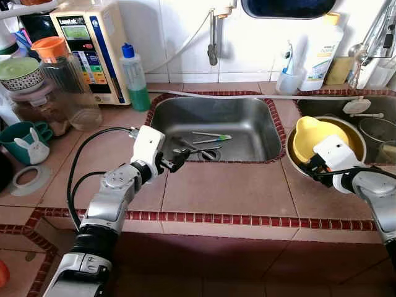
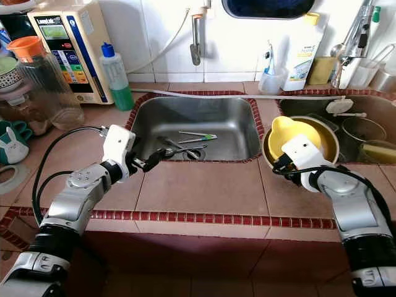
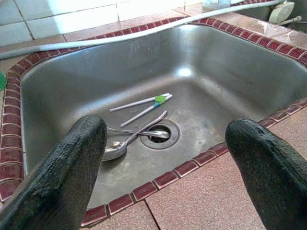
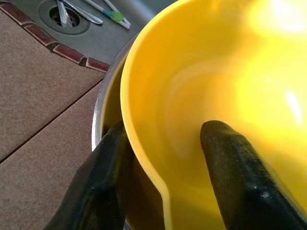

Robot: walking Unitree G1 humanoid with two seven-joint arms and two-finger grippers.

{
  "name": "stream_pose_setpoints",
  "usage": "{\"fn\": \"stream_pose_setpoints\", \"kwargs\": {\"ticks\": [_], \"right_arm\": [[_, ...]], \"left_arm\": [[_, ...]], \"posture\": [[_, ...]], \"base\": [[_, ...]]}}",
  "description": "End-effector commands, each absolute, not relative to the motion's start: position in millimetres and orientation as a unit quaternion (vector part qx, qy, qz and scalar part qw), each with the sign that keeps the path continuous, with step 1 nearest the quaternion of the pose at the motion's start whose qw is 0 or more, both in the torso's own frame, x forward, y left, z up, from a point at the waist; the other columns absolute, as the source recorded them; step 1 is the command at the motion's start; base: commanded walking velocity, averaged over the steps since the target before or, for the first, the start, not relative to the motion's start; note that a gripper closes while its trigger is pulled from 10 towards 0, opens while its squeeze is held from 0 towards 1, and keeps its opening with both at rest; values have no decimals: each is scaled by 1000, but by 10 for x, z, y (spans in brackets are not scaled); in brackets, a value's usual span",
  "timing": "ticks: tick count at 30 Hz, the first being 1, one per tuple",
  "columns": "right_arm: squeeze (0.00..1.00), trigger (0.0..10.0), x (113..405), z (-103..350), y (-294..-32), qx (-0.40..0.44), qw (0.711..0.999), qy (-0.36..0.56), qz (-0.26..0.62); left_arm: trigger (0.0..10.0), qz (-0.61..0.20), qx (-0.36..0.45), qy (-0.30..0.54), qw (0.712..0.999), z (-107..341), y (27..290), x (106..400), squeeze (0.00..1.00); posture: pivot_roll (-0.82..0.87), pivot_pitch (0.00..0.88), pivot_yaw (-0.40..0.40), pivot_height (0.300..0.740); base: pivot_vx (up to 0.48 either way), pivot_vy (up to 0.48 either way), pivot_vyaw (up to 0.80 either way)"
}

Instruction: Kitchen organization

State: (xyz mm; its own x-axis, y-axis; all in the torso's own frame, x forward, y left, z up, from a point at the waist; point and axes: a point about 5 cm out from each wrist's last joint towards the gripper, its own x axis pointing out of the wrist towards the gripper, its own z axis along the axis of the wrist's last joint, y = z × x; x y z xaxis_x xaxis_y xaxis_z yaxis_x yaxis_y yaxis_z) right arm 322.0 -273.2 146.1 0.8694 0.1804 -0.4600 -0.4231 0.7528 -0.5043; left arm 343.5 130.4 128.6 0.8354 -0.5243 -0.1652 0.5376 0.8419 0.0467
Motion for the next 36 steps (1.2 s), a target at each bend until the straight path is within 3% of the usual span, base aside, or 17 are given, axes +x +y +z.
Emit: {"fn": "stream_pose_setpoints", "kwargs": {"ticks": [1,36], "right_arm": [[0,0,3238,1436,-2710,-311,912,202,174],[0,0,3337,1629,-2663,-318,924,138,161]], "left_arm": [[10000,-281,51,71,956,1307,1320,3422,0],[10000,-279,53,73,956,1301,1317,3425,0]], "posture": [[106,0,85,740],[106,0,80,740]], "base": [[0,0,0],[0,0,0]]}}
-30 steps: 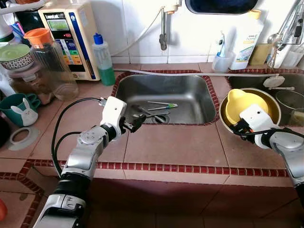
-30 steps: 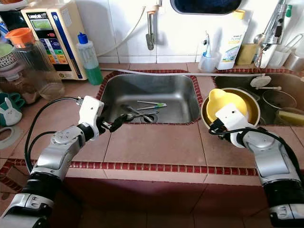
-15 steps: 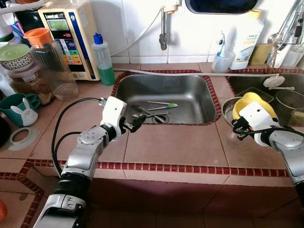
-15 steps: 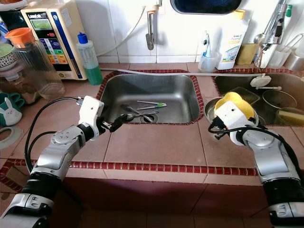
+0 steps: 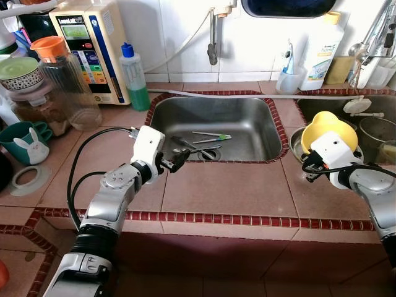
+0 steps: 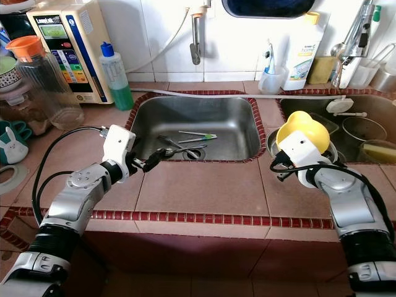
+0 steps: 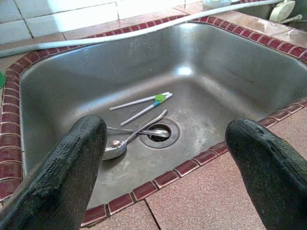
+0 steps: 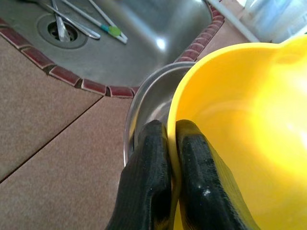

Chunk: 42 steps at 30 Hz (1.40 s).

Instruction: Kitchen organization

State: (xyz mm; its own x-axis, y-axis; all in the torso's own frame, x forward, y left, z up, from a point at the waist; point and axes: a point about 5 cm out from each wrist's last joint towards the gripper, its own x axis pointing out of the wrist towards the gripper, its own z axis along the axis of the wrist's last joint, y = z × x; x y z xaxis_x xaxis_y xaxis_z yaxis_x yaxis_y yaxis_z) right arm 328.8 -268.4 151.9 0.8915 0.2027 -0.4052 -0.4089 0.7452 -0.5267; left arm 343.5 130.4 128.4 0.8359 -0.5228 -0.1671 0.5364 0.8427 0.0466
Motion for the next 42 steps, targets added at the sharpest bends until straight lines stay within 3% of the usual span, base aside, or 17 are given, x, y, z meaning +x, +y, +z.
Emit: {"fn": "stream_pose_setpoints", "kwargs": {"ticks": [1,9,23,29,31,37,42], "right_arm": [[0,0,3344,1650,-2658,-318,926,131,158],[0,0,3394,2033,-2508,-325,938,7,122],[0,0,3359,2098,-2165,-312,935,-50,164],[0,0,3355,2142,-1917,-292,932,-82,200],[0,0,3344,2055,-1658,-292,919,-90,249],[0,0,3336,1810,-1285,-288,902,-91,307],[0,0,3336,1750,-1213,-284,901,-89,317]], "left_arm": [[10000,-279,53,72,956,1302,1318,3426,0],[10000,-274,47,57,959,1392,1290,3487,0],[10000,-261,30,24,965,1597,1232,3604,0],[10000,-260,19,7,965,1717,1202,3650,0],[10000,-261,6,-3,965,1793,1157,3675,0],[10000,-257,-67,9,964,1820,1124,3723,0],[10000,-259,-80,19,962,1796,1090,3735,0]], "posture": [[107,0,79,740],[105,0,74,740],[99,0,54,740],[99,0,54,740],[97,0,42,740],[103,0,26,740],[112,0,15,740]], "base": [[0,0,0],[0,0,0],[0,0,0],[0,0,0],[0,0,0],[0,0,0],[0,0,0]]}}
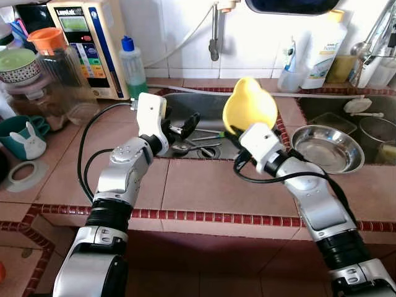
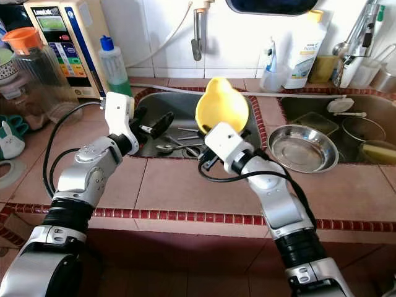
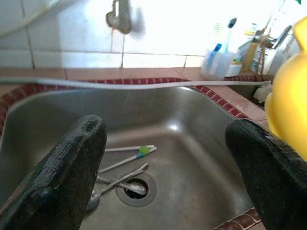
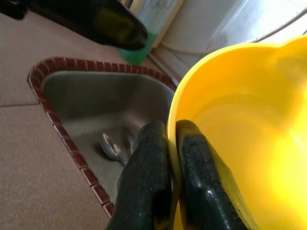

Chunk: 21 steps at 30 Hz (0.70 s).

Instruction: Kitchen organization

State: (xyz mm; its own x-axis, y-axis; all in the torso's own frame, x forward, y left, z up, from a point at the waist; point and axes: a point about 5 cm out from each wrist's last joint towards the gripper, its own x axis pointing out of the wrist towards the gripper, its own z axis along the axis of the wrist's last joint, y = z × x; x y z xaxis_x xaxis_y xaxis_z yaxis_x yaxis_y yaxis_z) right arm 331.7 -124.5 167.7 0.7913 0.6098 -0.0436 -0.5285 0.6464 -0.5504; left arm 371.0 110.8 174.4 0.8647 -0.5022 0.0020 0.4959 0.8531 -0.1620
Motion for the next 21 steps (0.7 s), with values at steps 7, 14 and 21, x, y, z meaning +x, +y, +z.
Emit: {"fn": "stream_pose_setpoints", "kwargs": {"ticks": [7,14,21], "right_arm": [[0,0,3384,1615,-1080,-313,892,-92,313],[0,0,3439,1585,-1064,-330,884,-95,317],[0,0,3539,1624,-1043,-381,861,-115,318]], "left_arm": [[10000,-254,-136,35,957,1786,968,3775,0],[10000,-263,-178,56,947,1765,908,3790,0],[10000,-253,-221,57,940,1859,854,3846,0]], "posture": [[107,0,-8,740],[101,0,-42,740],[113,0,-53,740]], "base": [[0,0,0],[0,0,0],[0,0,0]]}}
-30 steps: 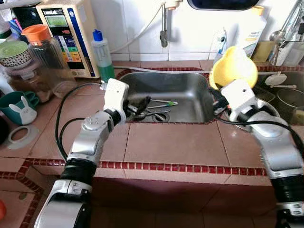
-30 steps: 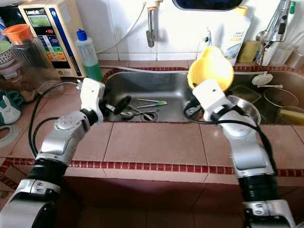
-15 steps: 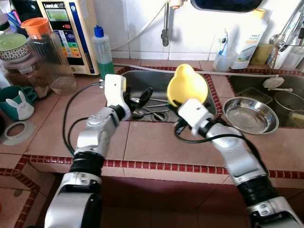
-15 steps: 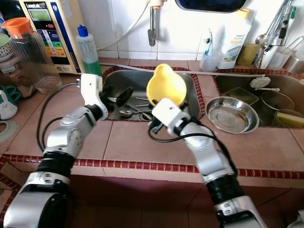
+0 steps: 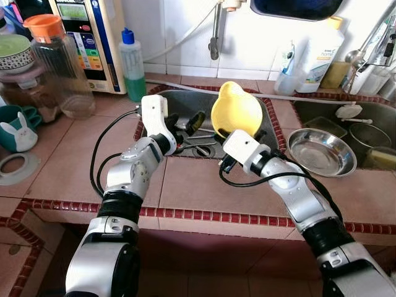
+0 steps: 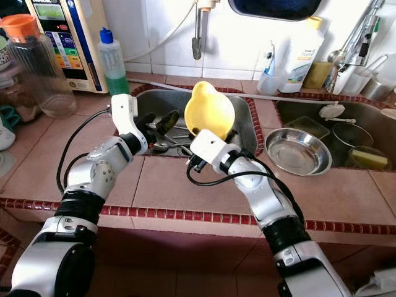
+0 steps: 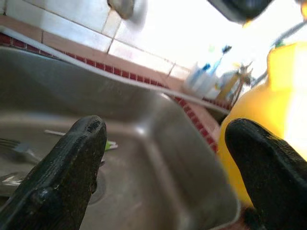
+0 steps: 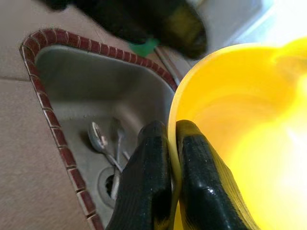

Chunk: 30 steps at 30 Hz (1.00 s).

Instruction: Kitchen organization

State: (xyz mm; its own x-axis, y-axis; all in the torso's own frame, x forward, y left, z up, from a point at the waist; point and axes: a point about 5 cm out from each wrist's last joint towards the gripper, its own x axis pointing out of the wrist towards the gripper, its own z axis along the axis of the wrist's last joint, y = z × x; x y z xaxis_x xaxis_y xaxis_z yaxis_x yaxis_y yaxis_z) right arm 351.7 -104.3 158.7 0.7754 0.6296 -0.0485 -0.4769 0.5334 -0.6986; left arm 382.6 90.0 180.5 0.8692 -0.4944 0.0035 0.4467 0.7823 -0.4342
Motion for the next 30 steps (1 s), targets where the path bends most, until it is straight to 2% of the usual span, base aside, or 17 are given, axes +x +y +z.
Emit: {"fn": "stream_pose_setpoints", "kwargs": {"ticks": [1,12,19,21,30], "right_arm": [[0,0,3553,1626,-1046,-386,859,-115,318],[0,0,3627,1687,-951,-386,853,-144,319],[0,0,3574,1803,-745,-322,864,-179,344],[0,0,3570,1799,-733,-328,862,-183,340],[0,0,3687,1693,-927,-364,877,-140,282]], "left_arm": [[10000,-256,-223,57,939,1865,831,3844,0],[10000,-284,-221,62,931,1903,627,3840,0],[10000,-307,-187,71,930,1865,504,3828,0],[10000,-307,-189,72,930,1870,500,3834,0],[10000,-321,-170,41,931,2049,442,3847,0]], "posture": [[116,0,-54,740],[113,0,-45,740],[109,0,-18,740],[107,0,-12,740],[106,0,-3,740]], "base": [[0,0,0],[0,0,0],[0,0,0],[0,0,0],[0,0,0]]}}
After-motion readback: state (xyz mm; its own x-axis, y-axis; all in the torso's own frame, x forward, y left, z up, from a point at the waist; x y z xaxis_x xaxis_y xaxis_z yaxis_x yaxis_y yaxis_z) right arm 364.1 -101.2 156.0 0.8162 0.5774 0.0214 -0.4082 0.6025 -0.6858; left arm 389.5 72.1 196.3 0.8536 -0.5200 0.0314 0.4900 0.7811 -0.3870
